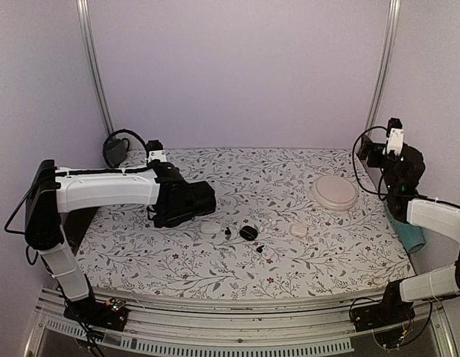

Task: Insert the wireless bluetooth earbuds into the charging case
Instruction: Pick up the charging case from the center of the board.

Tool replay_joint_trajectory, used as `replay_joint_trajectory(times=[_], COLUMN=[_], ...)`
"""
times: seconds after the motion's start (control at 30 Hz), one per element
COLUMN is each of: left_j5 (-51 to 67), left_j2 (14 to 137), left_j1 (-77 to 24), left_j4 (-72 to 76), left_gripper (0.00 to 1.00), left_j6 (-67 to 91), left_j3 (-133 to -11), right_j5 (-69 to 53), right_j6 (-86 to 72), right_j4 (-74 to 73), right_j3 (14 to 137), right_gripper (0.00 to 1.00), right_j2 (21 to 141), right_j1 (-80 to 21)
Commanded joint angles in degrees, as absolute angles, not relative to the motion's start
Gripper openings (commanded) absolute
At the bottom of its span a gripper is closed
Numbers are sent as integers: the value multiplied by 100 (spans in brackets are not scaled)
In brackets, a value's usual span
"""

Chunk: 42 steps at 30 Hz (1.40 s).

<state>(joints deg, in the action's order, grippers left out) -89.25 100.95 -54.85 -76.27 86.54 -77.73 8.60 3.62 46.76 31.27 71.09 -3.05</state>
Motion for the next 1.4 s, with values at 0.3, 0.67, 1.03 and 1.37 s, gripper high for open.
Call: replay_joint_trajectory(times=[0.3, 0.67, 1.03, 1.37], left_j5=[-9177, -3069, 178, 1067], left_j2=[10080, 9944, 8909, 7097], left_j1=[-3121, -2229, -2930, -3482], left_j4=[-7876, -3546, -2626, 212], left_gripper=[96, 96, 96, 96], left_j6=[6515, -485, 1544, 3595], left_j3=[-10049, -10273, -8006, -4624], right_j5=[1412, 1736, 777, 876], right_j6=[761, 839, -1462, -2753], right_j4=[1278, 1138, 198, -1431], right_j3=[5742, 5718, 5200, 5315], right_gripper=[99, 99, 99, 99], right_j2=[7122, 7011, 6959, 7660], right_j1=[-2803, -2804, -2606, -3597])
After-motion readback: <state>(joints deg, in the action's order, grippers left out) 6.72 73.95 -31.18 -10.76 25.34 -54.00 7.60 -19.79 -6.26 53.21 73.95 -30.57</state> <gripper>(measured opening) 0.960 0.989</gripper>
